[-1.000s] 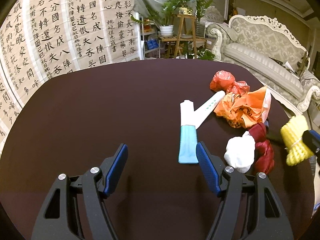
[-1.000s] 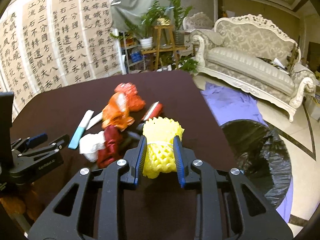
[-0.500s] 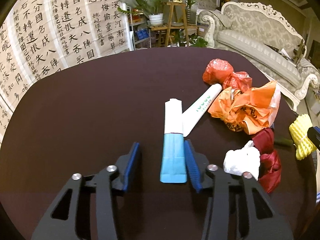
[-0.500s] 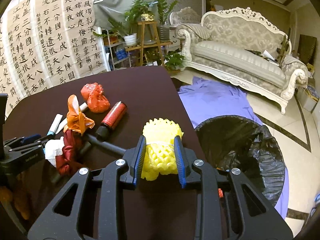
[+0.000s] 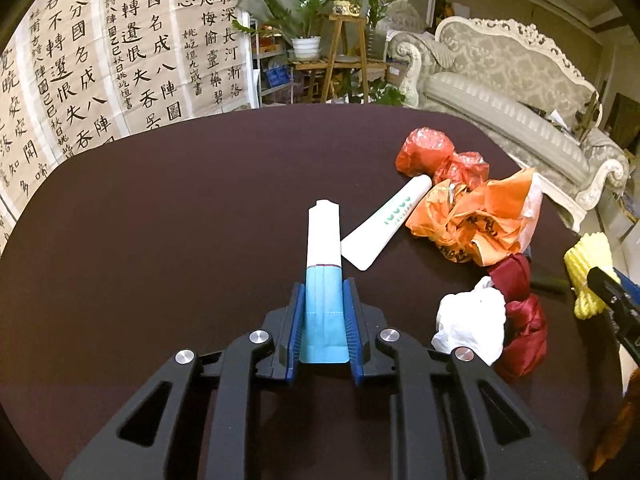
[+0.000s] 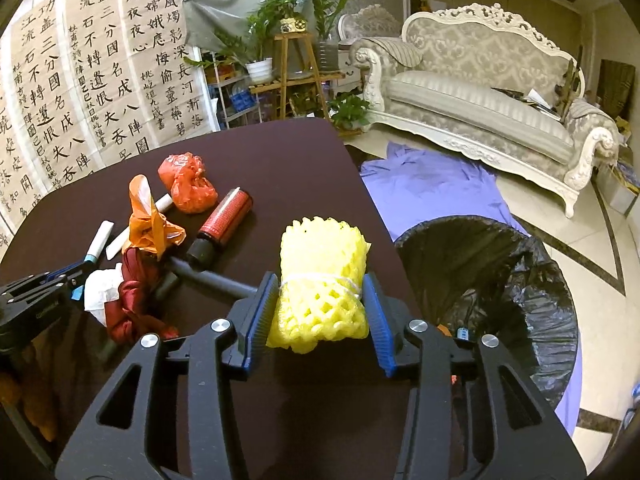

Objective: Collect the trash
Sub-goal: 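Carry the foam net and pen over the black trash bag with both tools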

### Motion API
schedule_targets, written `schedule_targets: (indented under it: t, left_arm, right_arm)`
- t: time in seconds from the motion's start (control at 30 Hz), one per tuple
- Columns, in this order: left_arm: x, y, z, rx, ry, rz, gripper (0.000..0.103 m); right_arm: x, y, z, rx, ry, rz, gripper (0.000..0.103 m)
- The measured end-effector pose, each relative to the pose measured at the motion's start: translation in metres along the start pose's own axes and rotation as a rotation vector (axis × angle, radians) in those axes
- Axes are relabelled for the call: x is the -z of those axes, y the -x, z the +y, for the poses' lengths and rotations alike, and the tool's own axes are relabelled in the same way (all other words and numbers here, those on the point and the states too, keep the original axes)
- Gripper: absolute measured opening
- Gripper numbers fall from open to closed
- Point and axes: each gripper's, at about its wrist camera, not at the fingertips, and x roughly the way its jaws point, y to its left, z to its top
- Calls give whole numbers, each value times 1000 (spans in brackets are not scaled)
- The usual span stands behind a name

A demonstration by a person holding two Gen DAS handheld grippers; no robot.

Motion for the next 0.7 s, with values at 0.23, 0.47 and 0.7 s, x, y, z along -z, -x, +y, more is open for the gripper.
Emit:
schedule_targets:
  t: [0.23, 0.47, 0.7]
  left_arm:
    - [6, 14, 4, 1, 19, -42, 20]
    - [14, 36, -3, 4, 1, -90, 20]
    - [16, 67, -31, 72, -23, -157, 20]
  right_arm:
    - [5, 6, 0, 8, -4, -10, 39]
    - [12, 22, -3, 13, -19, -30, 38]
    - [16, 46, -21, 47, -46, -69, 38]
